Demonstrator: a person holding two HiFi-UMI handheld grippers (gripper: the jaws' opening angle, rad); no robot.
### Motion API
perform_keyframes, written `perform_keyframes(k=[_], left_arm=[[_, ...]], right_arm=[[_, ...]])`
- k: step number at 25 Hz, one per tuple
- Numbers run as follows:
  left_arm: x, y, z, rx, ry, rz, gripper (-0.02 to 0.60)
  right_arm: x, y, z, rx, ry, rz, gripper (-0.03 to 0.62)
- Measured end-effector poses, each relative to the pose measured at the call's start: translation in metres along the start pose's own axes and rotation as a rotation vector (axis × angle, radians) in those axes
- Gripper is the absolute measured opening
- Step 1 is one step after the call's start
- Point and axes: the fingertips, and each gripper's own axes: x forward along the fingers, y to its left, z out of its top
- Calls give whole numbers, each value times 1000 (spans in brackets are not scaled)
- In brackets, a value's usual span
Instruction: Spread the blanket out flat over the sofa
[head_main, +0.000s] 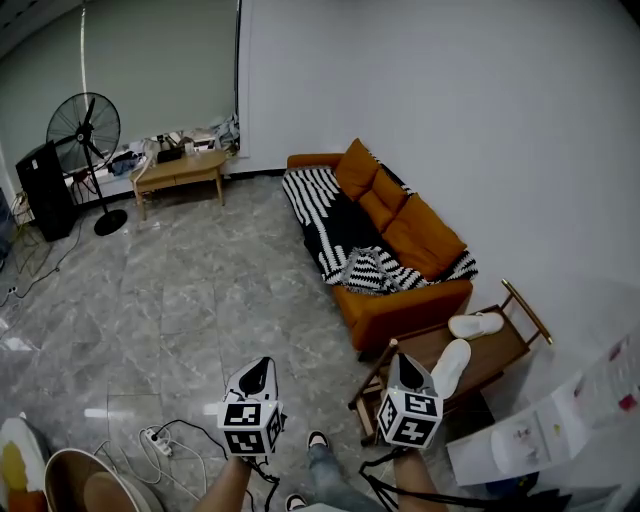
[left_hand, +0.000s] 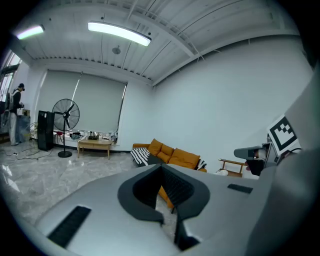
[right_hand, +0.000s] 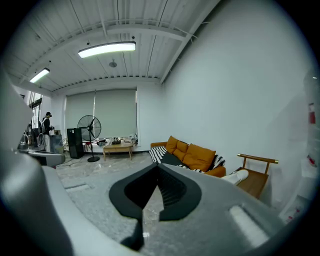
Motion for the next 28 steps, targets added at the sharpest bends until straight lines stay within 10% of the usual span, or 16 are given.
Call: perform_keyframes(k=[28], left_arm=[[297, 19, 89, -14, 17, 32, 2]], right_arm=[[296, -71, 90, -17, 40, 54, 5]])
